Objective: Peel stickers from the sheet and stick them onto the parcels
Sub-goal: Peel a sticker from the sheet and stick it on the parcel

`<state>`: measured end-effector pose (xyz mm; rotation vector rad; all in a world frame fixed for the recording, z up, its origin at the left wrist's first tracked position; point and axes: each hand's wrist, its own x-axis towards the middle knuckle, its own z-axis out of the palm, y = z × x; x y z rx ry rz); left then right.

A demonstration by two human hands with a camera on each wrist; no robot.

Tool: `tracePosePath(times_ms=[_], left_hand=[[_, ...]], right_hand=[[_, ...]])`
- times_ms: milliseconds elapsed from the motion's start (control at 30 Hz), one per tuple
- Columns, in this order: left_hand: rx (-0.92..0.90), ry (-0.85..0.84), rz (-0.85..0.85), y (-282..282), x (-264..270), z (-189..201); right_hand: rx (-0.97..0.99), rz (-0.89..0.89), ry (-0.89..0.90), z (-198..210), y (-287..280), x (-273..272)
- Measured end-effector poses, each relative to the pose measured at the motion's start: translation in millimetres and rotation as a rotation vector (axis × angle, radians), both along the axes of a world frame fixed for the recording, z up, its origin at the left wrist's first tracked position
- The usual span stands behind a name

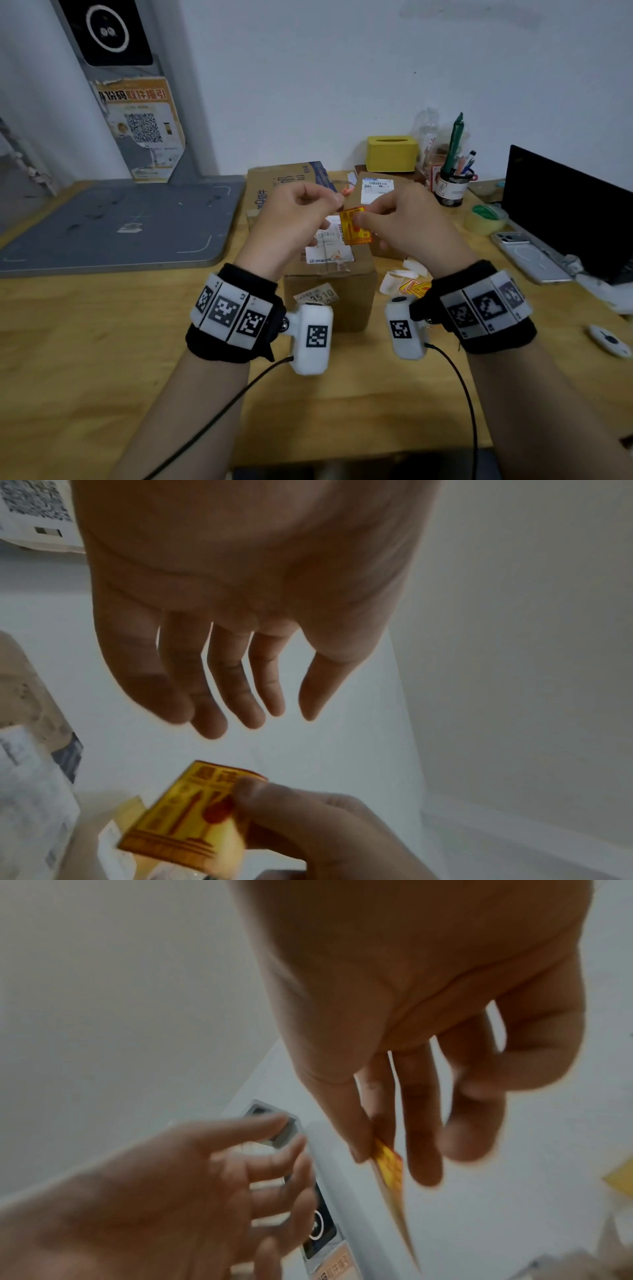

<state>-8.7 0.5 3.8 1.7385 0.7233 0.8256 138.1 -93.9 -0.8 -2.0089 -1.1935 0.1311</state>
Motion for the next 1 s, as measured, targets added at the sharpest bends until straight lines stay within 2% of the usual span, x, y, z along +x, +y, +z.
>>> tracePosePath(times_ms=[133, 267, 533, 767, 1000], left_hand=[[-0.018, 0.118, 0.017, 8.3, -9.8, -12.3], [-0.035, 0.241, -0.003, 8.7, -10.2, -25.2], [0.005, 0.212, 0.01, 13.4, -6.1, -33.5], [-0.004, 0.184, 0.028, 20.8, -4.5, -37.9], [-0.001, 0.307, 0.075, 23.5, -0.9, -42.7]], right_hand=[[0.082, 0.014, 0.238, -9.0, 0.1, 2.6], [0.063, 0.034, 0.374, -23.4, 6.4, 3.5], [0.025, 0.019, 0.255, -32.0, 12.7, 5.2], [-0.003, -0.033, 0.236, -30.6, 11.6, 10.0], [-0.107, -0.047, 0.294, -31.3, 13.5, 11.4]])
